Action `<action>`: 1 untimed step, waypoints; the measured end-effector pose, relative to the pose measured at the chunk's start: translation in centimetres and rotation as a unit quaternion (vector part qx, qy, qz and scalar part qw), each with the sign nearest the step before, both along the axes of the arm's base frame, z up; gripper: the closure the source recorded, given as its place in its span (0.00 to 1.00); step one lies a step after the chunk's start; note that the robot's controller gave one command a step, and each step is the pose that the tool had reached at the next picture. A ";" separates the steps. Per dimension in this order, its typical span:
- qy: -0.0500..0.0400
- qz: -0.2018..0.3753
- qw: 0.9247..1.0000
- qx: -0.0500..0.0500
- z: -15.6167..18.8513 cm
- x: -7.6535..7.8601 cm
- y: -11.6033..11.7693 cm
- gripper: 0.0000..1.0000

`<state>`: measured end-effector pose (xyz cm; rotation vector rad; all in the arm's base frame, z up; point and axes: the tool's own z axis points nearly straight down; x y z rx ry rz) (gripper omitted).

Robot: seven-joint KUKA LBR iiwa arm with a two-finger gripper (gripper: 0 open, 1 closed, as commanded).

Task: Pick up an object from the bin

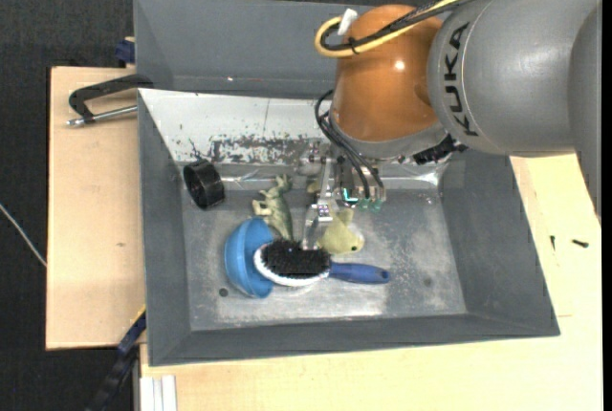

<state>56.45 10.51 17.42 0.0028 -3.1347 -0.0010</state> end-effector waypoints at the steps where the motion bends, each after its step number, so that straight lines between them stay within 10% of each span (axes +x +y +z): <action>1: -0.007 0.111 0.994 0.001 -10.3 -6.0 3.1 0.00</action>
Offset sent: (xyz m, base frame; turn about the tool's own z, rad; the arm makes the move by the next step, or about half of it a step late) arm -0.0617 0.0288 -0.1042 -0.2219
